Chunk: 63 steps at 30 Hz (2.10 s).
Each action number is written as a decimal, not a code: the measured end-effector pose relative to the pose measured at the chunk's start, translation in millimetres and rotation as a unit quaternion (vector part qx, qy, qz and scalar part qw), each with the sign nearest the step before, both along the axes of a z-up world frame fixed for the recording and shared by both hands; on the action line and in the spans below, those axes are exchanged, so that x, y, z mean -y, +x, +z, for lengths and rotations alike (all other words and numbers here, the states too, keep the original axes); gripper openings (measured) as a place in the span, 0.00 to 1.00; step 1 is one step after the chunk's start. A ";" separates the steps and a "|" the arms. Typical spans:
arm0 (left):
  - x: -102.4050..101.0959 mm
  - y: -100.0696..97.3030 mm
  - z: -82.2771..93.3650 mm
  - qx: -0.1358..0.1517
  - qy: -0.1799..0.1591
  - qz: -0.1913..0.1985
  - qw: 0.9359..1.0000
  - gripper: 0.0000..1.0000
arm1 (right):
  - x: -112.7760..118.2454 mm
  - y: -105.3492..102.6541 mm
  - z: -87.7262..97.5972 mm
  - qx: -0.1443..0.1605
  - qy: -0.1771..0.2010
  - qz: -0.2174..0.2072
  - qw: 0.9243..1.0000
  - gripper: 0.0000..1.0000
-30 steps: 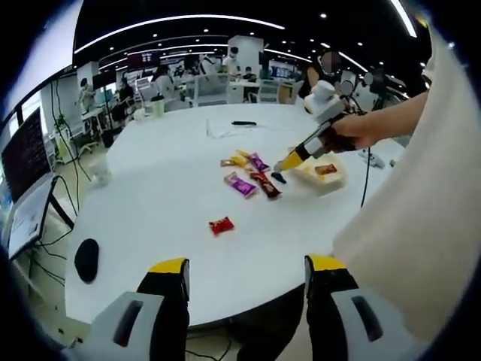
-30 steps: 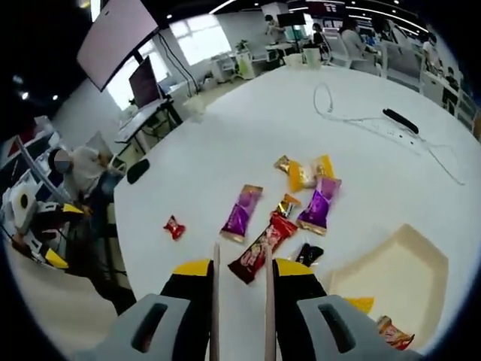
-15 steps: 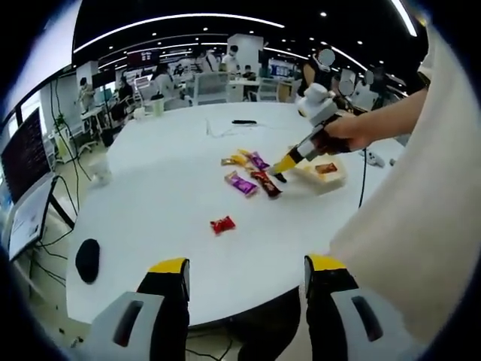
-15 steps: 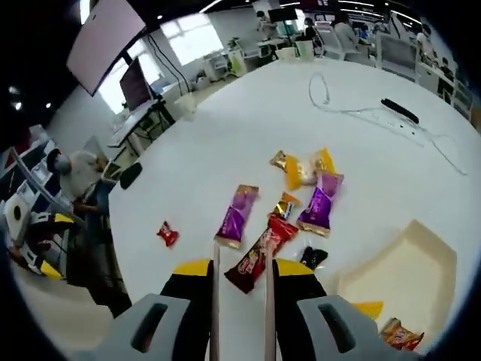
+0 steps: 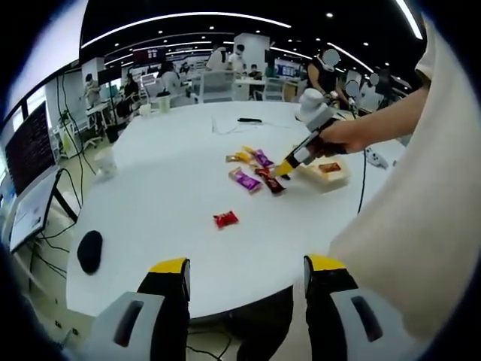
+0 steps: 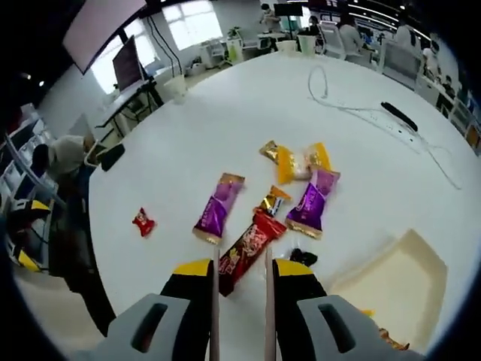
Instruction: Place the target food into the container with the food tongs after gripping and lifting it, then release it inside without dropping or visibly crushing the food.
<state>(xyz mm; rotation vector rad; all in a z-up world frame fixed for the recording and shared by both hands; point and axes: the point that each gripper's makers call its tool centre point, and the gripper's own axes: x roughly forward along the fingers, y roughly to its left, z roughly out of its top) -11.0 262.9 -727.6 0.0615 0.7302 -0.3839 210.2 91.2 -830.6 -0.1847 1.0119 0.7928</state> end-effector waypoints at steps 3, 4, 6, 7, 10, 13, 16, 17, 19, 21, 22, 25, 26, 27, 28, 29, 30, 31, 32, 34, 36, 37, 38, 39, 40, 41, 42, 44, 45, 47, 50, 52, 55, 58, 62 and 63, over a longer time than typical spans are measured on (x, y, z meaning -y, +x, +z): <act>0.5 -0.8 -0.2 -0.001 0.000 0.001 1.000 0.61 | -1.2 1.3 -2.6 -0.003 0.007 -0.010 1.000 0.30; 0.9 -1.9 -0.5 -0.001 -0.001 0.002 1.000 0.61 | -2.5 1.8 -3.3 -0.005 0.011 -0.018 1.000 0.30; 0.9 -2.6 -0.6 -0.002 -0.001 0.004 1.000 0.61 | -3.1 2.9 -4.2 -0.008 0.014 -0.025 1.000 0.30; 0.8 -2.9 -0.5 -0.002 -0.001 0.004 1.000 0.61 | -3.4 3.3 -4.9 -0.010 0.014 -0.028 0.999 0.30; -0.1 -3.9 -0.9 -0.002 -0.001 0.006 1.000 0.61 | -3.2 2.3 -4.5 -0.013 0.009 -0.030 0.999 0.30; -1.1 -4.9 -1.2 -0.003 -0.001 0.008 1.000 0.61 | -3.2 1.7 -7.8 -0.014 0.003 -0.029 0.999 0.30; -1.8 -5.7 -1.1 -0.003 0.000 0.008 1.000 0.61 | -2.4 0.6 -9.6 -0.001 -0.019 -0.006 1.000 0.30; -1.9 -6.0 -1.1 -0.003 0.000 0.008 1.000 0.61 | -2.3 0.3 -10.7 0.003 -0.028 0.003 1.000 0.30; -2.3 -6.6 -1.2 -0.004 0.001 0.007 1.000 0.61 | -4.6 0.5 -11.2 0.003 -0.027 0.004 1.000 0.30; -2.5 -7.0 -1.3 -0.005 0.002 0.007 1.000 0.61 | -6.7 2.3 -12.9 0.005 -0.034 0.013 0.999 0.30; -2.6 -7.2 -1.3 -0.005 0.002 0.007 1.000 0.61 | -8.4 1.0 -12.6 0.006 -0.034 0.015 0.999 0.30; -2.9 -7.2 -1.1 -0.004 0.001 0.008 1.000 0.61 | -8.8 1.9 -14.8 0.008 -0.037 0.020 0.999 0.30; -2.9 -7.1 -1.1 -0.004 0.001 0.008 1.000 0.61 | -8.6 2.1 -15.1 0.009 -0.038 0.021 0.999 0.30; -2.9 -7.1 -1.1 -0.004 0.001 0.008 1.000 0.61 | -8.5 2.3 -15.3 0.010 -0.039 0.022 0.999 0.30; -2.9 -7.1 -1.1 -0.004 0.001 0.008 1.000 0.61 | -8.3 2.6 -15.5 0.011 -0.041 0.024 0.999 0.30; -2.9 -7.1 -1.0 -0.004 0.001 0.008 1.000 0.61 | -8.1 2.8 -15.7 0.011 -0.042 0.025 0.999 0.30; -2.6 -7.2 -1.4 -0.004 0.001 0.007 1.000 0.61 | -7.8 1.9 -17.3 0.016 -0.053 0.037 0.998 0.30; -2.4 -7.4 -1.7 -0.005 0.001 0.007 1.000 0.61 | -10.0 1.4 -15.4 0.022 -0.060 0.049 0.997 0.30; -2.7 -7.4 -2.2 -0.005 0.000 0.008 1.000 0.61 | -9.9 3.3 -15.7 0.029 -0.067 0.062 0.995 0.30; -3.2 -7.2 -2.8 -0.005 0.000 0.008 1.000 0.61 | -11.0 1.4 -16.5 0.034 -0.071 0.071 0.994 0.30; -3.3 -7.0 -2.8 -0.005 0.000 0.008 1.000 0.61 | -11.4 1.0 -16.8 0.038 -0.071 0.081 0.993 0.30; -3.3 -6.8 -2.7 -0.004 0.000 0.009 1.000 0.61 | -12.4 -3.4 -16.6 0.042 -0.076 0.091 0.992 0.30; -3.3 -6.7 -2.7 -0.005 0.000 0.008 1.000 0.60 | -11.4 -2.9 -16.9 0.044 -0.077 0.097 0.991 0.30; -3.2 -6.5 -2.7 -0.004 0.000 0.008 1.000 0.60 | -11.3 -2.9 -16.9 0.044 -0.077 0.098 0.991 0.30; -2.9 -6.5 -2.7 -0.004 -0.001 0.008 1.000 0.60 | -10.8 -3.9 -16.8 0.045 -0.077 0.102 0.991 0.30; -2.7 -6.4 -2.7 -0.004 -0.001 0.008 1.000 0.60 | -10.4 -4.7 -16.8 0.045 -0.078 0.104 0.991 0.30; -2.5 -6.3 -2.8 -0.004 -0.001 0.007 1.000 0.60 | -9.8 -4.5 -17.2 0.045 -0.078 0.105 0.990 0.30; -2.0 -6.1 -3.7 -0.005 -0.001 0.006 1.000 0.60 | -9.2 -5.1 -17.2 0.044 -0.077 0.106 0.990 0.30; -1.7 -5.9 -3.8 -0.005 -0.001 0.005 1.000 0.60 | -8.5 -5.6 -17.1 0.044 -0.077 0.107 0.990 0.30; -1.4 -5.6 -4.2 -0.005 -0.001 0.004 1.000 0.60 | -6.4 -5.8 -17.4 0.045 -0.079 0.110 0.990 0.30; -0.9 -4.9 -5.3 -0.005 -0.002 0.003 1.000 0.60 | -1.7 -5.8 -18.1 0.047 -0.078 0.106 0.990 0.30; -0.7 -4.4 -5.7 -0.004 -0.002 0.002 1.000 0.60 | -1.0 -7.8 -17.6 0.047 -0.079 0.106 0.990 0.30; 0.3 -3.5 -5.5 -0.004 -0.002 0.000 1.000 0.60 | 3.1 -8.8 -16.4 0.048 -0.082 0.105 0.990 0.30; 0.8 -2.9 -4.9 -0.003 -0.002 -0.001 1.000 0.60 | 5.6 -8.7 -15.7 0.049 -0.082 0.103 0.990 0.30; 1.1 -3.0 -5.3 -0.003 -0.003 -0.002 1.000 0.60 | -0.2 -8.8 -8.7 0.057 -0.070 0.108 0.990 0.30; 1.3 -3.2 -5.6 -0.003 -0.003 -0.002 1.000 0.60 | -1.8 -9.1 -7.9 0.058 -0.069 0.110 0.990 0.30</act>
